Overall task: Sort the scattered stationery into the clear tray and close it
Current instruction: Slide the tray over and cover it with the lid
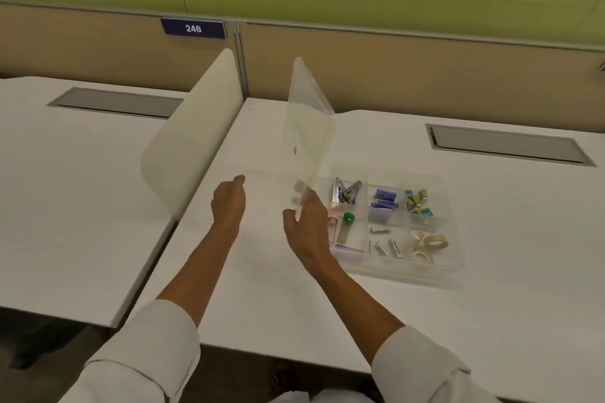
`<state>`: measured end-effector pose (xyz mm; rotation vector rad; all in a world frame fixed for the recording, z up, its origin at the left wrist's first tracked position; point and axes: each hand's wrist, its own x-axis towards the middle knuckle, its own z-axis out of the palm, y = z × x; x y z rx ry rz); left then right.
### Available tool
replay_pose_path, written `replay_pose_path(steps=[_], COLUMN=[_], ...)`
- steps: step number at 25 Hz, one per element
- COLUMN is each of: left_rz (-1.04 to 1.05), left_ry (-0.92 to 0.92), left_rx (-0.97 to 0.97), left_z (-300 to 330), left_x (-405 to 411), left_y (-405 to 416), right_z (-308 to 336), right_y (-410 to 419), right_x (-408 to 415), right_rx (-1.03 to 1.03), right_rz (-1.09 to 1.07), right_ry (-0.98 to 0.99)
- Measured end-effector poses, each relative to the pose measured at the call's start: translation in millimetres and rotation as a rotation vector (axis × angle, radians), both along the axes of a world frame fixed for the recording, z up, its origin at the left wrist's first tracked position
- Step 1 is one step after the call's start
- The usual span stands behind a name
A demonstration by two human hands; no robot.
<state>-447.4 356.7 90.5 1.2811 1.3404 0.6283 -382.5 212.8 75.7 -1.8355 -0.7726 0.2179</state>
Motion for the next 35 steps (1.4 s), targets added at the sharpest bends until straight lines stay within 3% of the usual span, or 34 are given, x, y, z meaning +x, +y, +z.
replay_pose_path(steps=[2,4,6,9,13,16,19,21,28,35], left_rz=[-0.164,-0.248,-0.183,-0.139,-0.177,-0.216,-0.256,-0.252,-0.230,-0.256], left_ry=[0.057,-0.078,-0.225,-0.268,-0.120,-0.023,0.075,0.106,0.131,0.133], left_rx=[-0.092,-0.112,-0.124,-0.055,0.166,0.296,0.387,0.396,0.335,0.328], left_z=[-13.4,-18.2,-16.8,-24.0,-33.4,-35.9,-40.5,-43.0,-49.3,-57.3], left_x=[22.6,46.4,66.3,89.3,103.6,111.7,120.5,123.3,119.6,116.5], left_y=[-20.4,-43.2,-64.9,-86.0,-94.0,-104.1,-114.1,-118.4,-123.4,-126.4], right_z=[9.7,10.3,7.8,1.6,6.1,3.3,-6.2,-16.3,-53.3,-71.6], right_y=[-19.3,-41.9,-66.7,-106.2,-168.2,-207.4,-222.1,-226.2,-230.0,-232.9], right_x=[6.4,16.3,25.4,47.6,111.9,154.8,165.7,164.6,158.8,159.5], right_rx=[0.252,0.359,0.325,0.318,0.601,0.305,-0.049,-0.154,-0.249,-0.240], right_rz=[-0.070,-0.094,-0.120,-0.187,-0.652,-0.788,-0.761,-0.740,-0.747,-0.750], right_ry=[0.228,0.373,0.382,0.395,0.641,0.563,0.354,0.228,-0.022,-0.054])
